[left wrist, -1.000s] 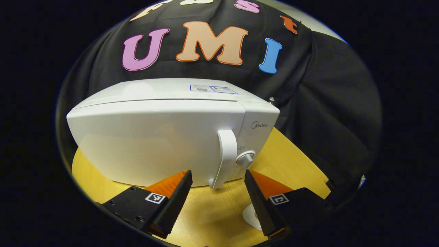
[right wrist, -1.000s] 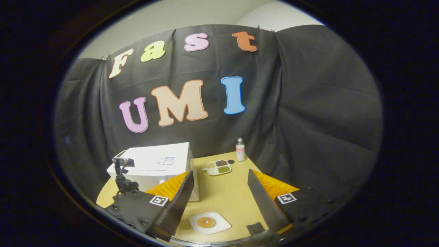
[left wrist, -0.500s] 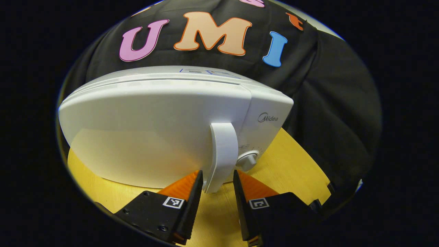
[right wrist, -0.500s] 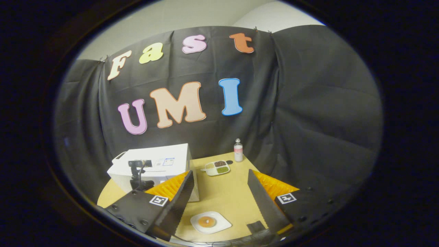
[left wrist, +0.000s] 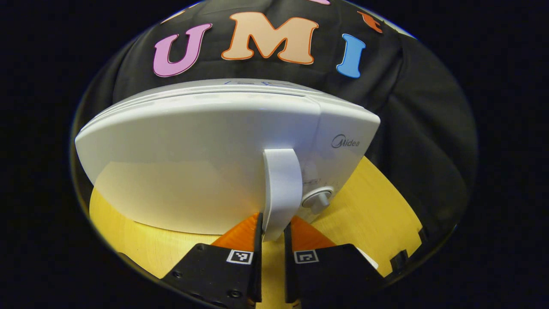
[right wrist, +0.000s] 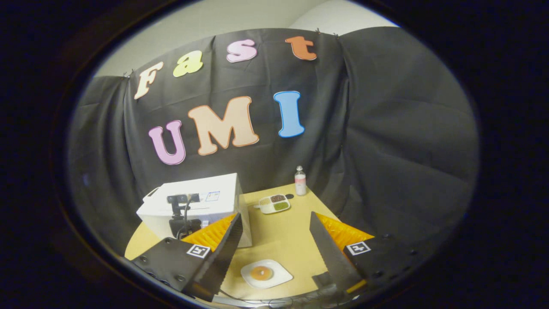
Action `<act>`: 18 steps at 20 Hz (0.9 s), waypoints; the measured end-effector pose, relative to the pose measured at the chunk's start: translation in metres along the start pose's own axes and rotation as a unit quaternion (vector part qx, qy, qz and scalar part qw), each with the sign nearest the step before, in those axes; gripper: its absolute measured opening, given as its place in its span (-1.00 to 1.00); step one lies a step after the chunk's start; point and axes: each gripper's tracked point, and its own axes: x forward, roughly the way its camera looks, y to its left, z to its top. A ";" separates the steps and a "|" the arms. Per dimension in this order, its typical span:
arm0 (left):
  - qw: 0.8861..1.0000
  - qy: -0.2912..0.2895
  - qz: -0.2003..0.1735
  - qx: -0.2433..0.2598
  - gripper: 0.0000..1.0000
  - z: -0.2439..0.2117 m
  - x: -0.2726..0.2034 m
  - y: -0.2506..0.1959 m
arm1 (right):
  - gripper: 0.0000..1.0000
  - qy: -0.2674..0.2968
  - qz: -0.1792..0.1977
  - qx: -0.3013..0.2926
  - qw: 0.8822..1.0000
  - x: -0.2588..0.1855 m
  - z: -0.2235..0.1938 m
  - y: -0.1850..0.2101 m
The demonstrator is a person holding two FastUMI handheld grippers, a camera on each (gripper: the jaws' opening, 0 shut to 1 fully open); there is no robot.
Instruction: Open the microwave oven with the left hand, put the food in, and close the microwave oven.
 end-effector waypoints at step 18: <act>1.000 0.012 -0.014 -0.009 -0.94 -0.020 -0.033 -0.003 | 0.97 0.070 0.044 -0.026 0.996 0.032 -0.049 0.003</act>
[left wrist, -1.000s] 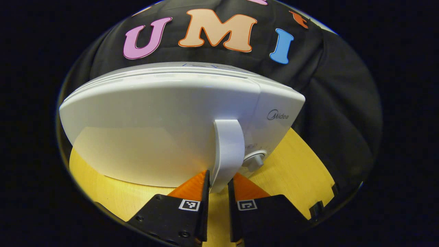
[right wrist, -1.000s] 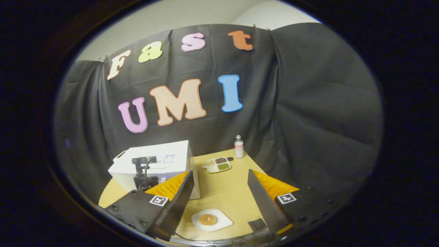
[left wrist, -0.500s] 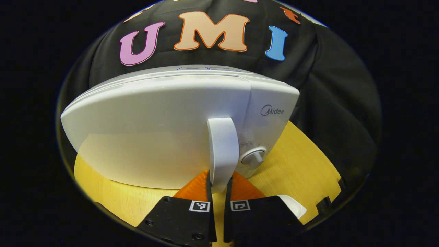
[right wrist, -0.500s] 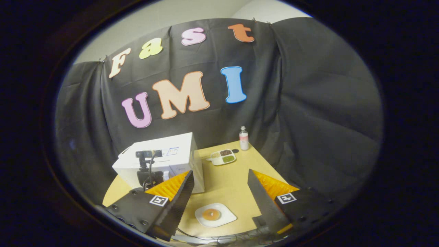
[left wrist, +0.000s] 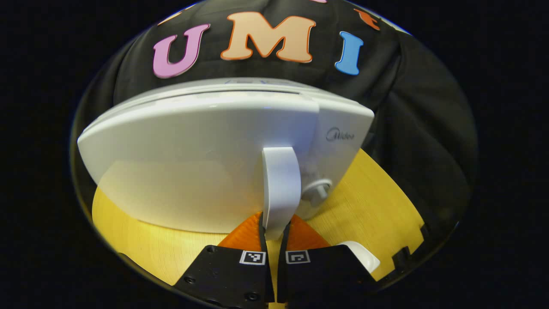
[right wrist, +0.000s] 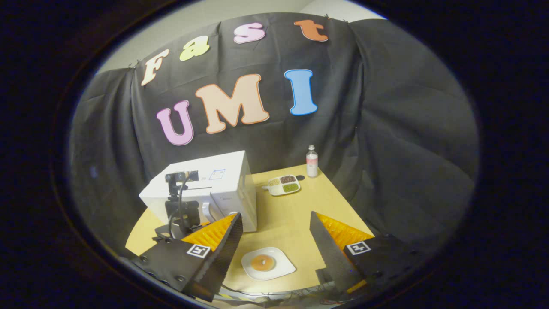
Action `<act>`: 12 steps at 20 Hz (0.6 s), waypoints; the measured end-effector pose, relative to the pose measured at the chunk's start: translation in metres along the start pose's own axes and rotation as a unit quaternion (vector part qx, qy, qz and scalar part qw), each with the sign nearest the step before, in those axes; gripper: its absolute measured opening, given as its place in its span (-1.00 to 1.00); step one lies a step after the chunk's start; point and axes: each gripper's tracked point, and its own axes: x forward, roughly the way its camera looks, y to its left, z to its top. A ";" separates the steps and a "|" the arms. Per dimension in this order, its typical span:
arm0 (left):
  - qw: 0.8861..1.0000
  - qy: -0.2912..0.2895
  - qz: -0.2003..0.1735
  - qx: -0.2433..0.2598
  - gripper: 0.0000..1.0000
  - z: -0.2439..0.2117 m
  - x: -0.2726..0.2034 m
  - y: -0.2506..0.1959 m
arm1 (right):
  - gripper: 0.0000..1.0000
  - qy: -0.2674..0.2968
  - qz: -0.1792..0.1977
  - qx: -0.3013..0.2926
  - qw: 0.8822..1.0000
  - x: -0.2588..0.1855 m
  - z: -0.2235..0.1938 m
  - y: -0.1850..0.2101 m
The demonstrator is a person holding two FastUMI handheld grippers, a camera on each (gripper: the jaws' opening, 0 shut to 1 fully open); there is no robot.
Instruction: Open the microwave oven with the left hand, put the food in, and close the microwave oven.
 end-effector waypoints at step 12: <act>0.999 0.031 0.016 -0.004 -0.79 -0.076 -0.112 0.028 | 0.98 0.032 0.067 -0.031 0.997 0.013 -0.026 0.037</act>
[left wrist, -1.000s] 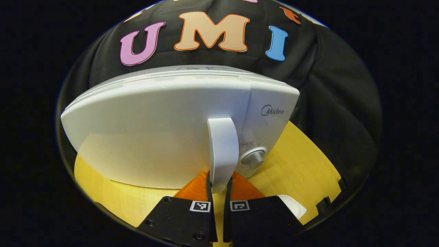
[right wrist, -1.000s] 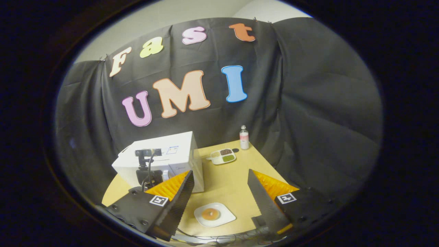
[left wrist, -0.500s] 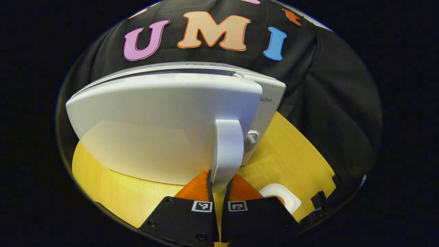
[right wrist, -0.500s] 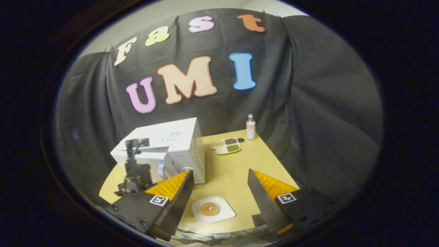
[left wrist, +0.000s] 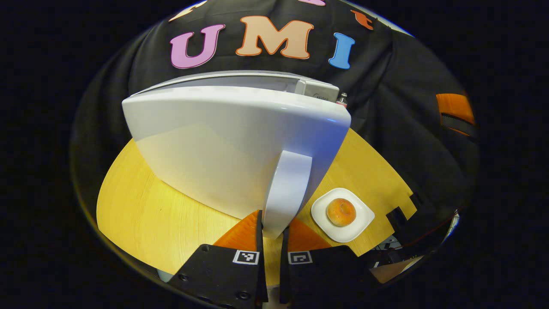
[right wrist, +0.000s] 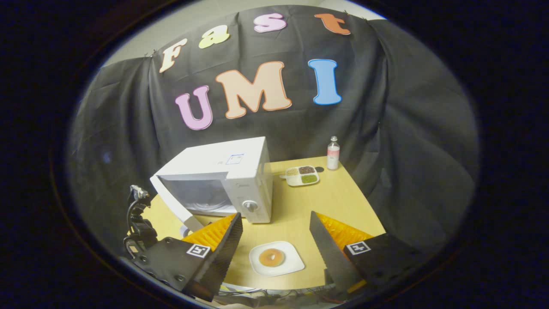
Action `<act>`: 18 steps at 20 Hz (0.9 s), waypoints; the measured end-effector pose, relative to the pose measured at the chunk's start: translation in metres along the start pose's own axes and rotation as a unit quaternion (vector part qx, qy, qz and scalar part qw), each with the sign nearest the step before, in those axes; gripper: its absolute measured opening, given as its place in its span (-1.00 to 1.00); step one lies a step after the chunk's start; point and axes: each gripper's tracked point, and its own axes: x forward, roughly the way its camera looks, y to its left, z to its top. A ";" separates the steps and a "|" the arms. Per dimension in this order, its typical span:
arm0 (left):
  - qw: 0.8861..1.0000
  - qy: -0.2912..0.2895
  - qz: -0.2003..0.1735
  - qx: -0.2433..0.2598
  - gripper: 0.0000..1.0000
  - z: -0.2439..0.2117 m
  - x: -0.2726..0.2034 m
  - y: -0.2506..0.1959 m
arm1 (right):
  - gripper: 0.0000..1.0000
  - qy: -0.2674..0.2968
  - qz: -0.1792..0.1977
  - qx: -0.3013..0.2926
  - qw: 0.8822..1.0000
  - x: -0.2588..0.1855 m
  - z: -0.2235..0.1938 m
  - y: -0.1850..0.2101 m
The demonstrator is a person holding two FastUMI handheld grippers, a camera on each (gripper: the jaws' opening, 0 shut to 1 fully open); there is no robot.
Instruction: Open the microwave oven with the left hand, put the food in, and close the microwave oven.
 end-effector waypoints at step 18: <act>0.970 -0.012 0.145 -0.193 -0.24 -0.064 -0.107 0.117 | 0.98 0.109 0.033 -0.005 0.993 0.049 -0.094 0.029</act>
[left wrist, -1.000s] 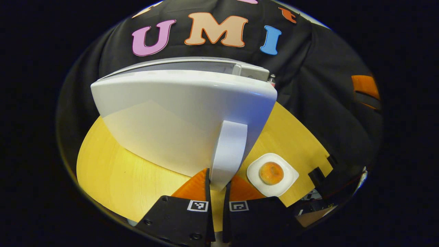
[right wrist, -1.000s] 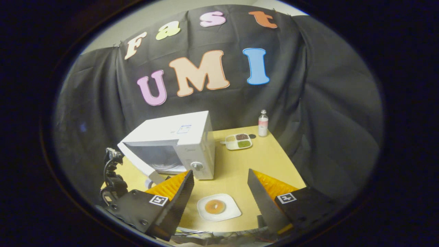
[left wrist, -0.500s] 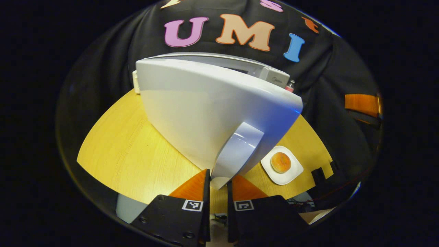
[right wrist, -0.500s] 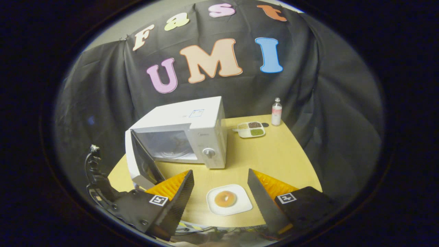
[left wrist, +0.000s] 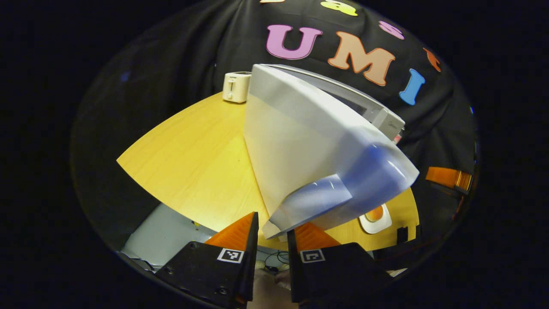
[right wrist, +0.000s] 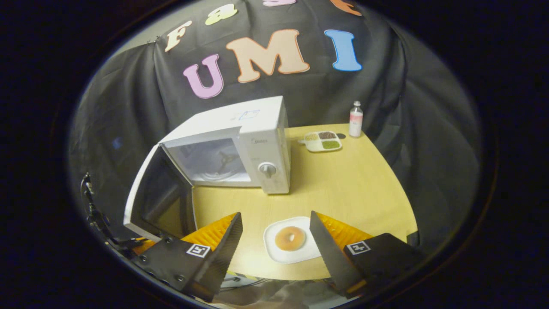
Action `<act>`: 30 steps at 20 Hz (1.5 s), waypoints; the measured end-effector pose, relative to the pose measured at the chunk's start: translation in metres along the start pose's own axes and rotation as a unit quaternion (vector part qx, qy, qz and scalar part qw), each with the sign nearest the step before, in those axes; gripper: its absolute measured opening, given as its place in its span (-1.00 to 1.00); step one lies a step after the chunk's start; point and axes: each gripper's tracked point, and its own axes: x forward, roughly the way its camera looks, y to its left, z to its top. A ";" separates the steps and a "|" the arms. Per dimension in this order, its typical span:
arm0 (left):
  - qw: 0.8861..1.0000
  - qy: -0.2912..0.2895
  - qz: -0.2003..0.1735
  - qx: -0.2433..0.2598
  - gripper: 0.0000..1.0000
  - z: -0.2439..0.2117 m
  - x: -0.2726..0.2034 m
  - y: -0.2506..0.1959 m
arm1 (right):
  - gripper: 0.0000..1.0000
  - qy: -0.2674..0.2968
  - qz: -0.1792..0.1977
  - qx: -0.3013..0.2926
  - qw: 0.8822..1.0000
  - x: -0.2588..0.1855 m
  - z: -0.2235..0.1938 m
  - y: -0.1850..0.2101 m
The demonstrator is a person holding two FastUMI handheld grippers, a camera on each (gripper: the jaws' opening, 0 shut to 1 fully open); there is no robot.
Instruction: Open the microwave oven with the left hand, put the food in, and close the microwave oven.
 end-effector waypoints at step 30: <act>0.951 -0.140 0.258 -0.093 0.78 0.088 -0.113 0.234 | 0.97 0.210 -0.047 -0.036 0.976 0.116 -0.131 -0.024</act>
